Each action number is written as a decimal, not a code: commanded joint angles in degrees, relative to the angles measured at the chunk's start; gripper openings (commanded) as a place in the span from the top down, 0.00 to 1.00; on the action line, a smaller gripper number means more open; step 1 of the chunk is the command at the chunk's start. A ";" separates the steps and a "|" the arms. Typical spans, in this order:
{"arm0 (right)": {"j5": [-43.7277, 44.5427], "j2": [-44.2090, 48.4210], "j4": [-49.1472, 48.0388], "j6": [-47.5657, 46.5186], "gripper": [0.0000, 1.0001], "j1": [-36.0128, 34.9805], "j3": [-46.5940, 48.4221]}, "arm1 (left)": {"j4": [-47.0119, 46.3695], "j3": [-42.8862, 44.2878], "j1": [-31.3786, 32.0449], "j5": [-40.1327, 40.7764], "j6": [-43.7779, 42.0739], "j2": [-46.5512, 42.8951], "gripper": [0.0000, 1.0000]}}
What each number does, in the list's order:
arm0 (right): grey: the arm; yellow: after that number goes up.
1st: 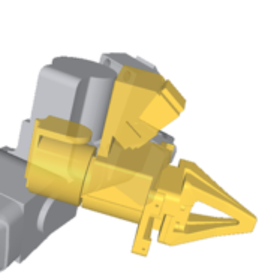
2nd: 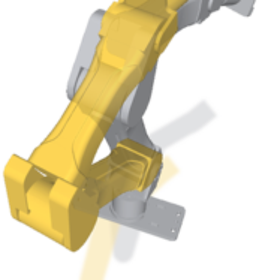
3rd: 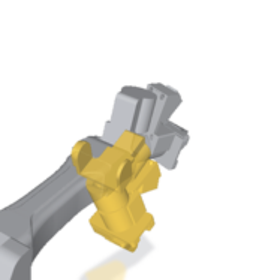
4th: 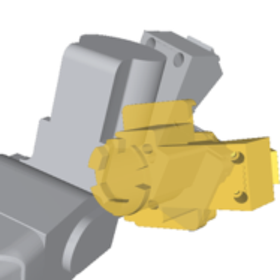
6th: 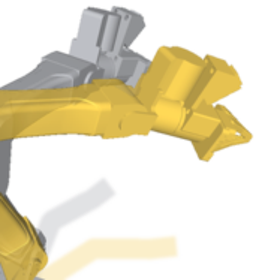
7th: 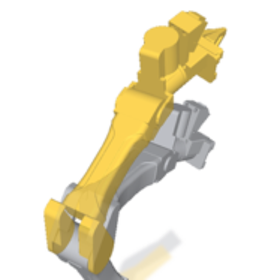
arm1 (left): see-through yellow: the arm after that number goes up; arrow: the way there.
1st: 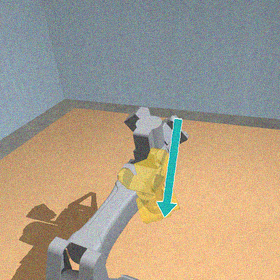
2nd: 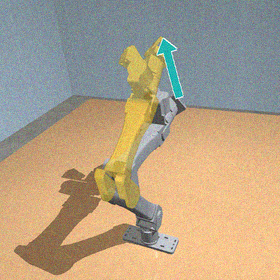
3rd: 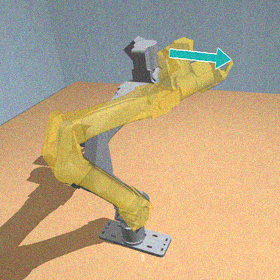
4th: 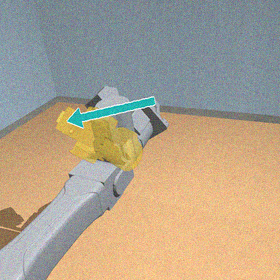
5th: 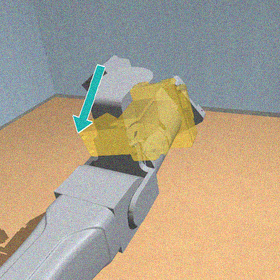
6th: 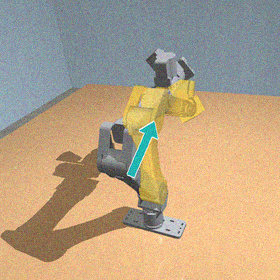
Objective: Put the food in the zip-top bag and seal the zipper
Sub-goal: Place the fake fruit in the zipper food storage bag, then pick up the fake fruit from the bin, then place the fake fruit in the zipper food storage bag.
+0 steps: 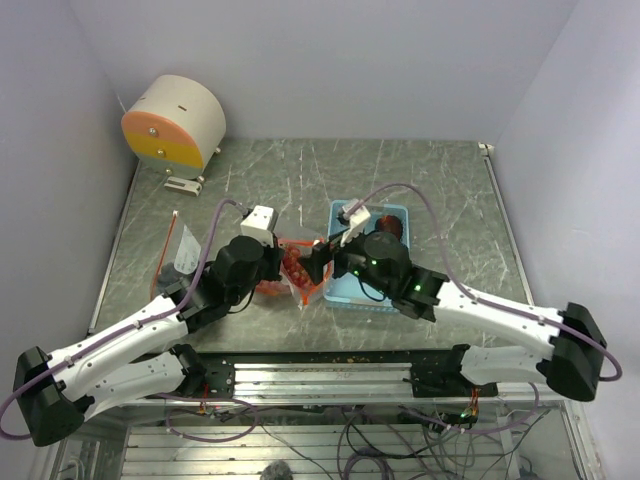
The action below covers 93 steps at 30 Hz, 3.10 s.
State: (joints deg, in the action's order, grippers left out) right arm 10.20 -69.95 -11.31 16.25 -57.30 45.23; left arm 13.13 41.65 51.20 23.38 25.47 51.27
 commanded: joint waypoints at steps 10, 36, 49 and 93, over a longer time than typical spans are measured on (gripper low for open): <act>27.67 -4.01 28.21 9.38 0.00 10.74 9.78 | -2.50 0.39 -0.30 0.09 -0.91 -0.77 0.93; 36.94 -39.47 15.48 -0.32 0.02 22.70 16.72 | -0.12 -2.31 -0.36 0.81 -2.01 -5.62 0.93; 31.50 -37.83 9.90 0.82 0.48 23.17 13.74 | 0.25 -2.24 -0.36 0.82 -1.90 -5.06 0.93; 10.74 -13.59 -14.42 4.99 0.38 -4.75 0.30 | 2.77 0.52 -0.53 -4.31 1.32 -4.13 0.93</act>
State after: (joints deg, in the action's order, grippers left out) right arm 6.68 -80.36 -25.54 22.79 -58.81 40.14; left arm 16.78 42.57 51.05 20.43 25.85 49.06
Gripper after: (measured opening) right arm 0.738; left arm 0.073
